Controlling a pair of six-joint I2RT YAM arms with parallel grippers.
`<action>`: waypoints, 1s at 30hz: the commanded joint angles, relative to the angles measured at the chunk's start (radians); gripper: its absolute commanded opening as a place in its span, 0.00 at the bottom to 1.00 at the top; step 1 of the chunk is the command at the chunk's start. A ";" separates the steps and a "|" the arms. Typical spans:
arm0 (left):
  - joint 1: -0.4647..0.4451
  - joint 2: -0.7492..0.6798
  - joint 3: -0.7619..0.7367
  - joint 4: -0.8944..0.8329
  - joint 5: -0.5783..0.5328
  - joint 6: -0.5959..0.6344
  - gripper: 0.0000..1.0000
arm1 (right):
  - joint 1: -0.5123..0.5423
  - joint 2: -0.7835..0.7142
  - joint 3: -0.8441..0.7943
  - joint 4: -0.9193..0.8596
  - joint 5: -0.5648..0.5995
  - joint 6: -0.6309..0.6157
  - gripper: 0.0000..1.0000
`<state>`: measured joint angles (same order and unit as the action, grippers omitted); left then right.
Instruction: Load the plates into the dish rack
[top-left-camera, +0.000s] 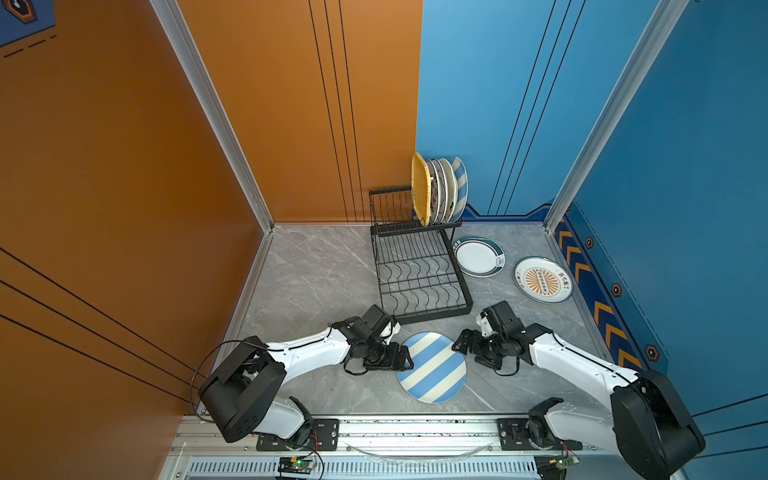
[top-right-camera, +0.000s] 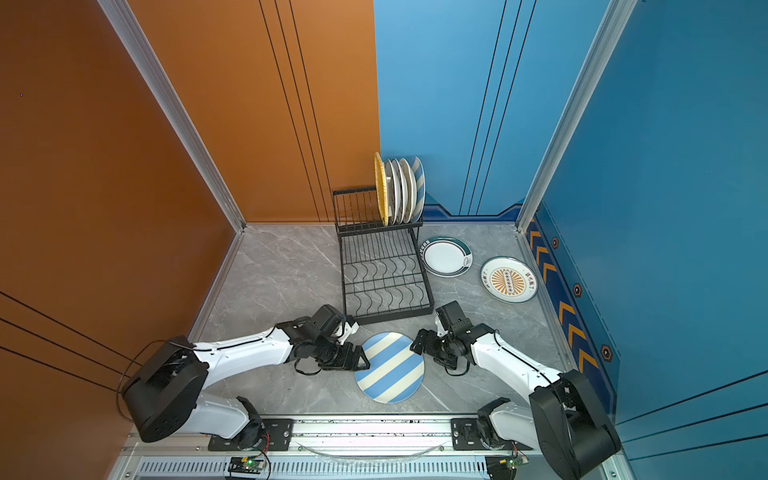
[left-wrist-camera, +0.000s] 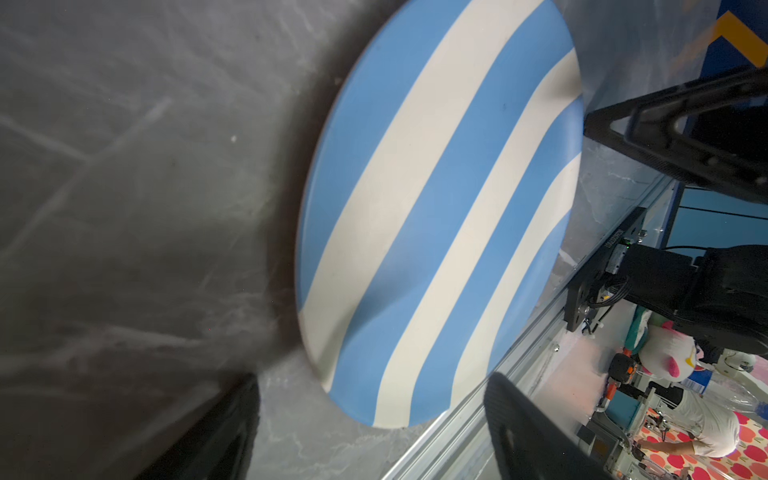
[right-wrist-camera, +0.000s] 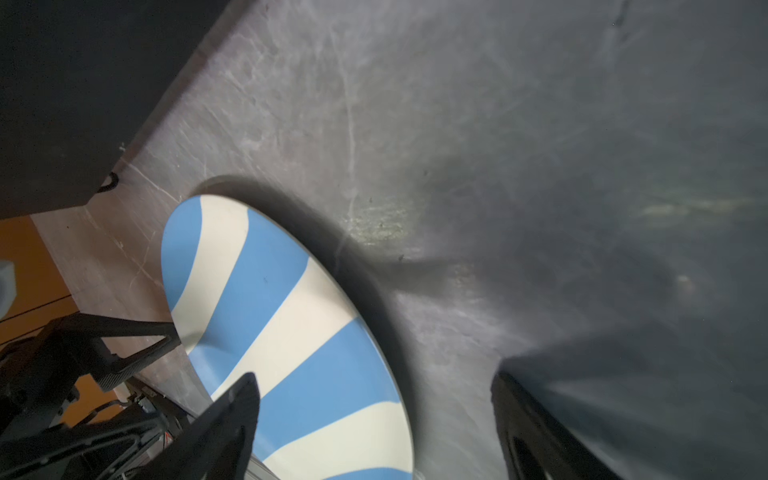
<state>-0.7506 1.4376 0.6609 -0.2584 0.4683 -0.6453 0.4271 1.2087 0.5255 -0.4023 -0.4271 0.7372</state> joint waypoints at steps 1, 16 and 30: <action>-0.021 0.018 -0.017 0.008 -0.026 -0.025 0.79 | -0.007 -0.006 -0.034 -0.052 -0.046 -0.071 0.85; -0.029 0.071 -0.009 0.059 0.002 -0.052 0.67 | 0.027 0.128 -0.047 0.102 -0.137 -0.093 0.75; 0.000 0.155 0.009 0.121 0.064 -0.033 0.60 | 0.041 0.189 -0.071 0.177 -0.244 -0.109 0.74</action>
<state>-0.7433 1.5173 0.6842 -0.2077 0.5129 -0.7055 0.4412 1.3293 0.5152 -0.2371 -0.6189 0.6491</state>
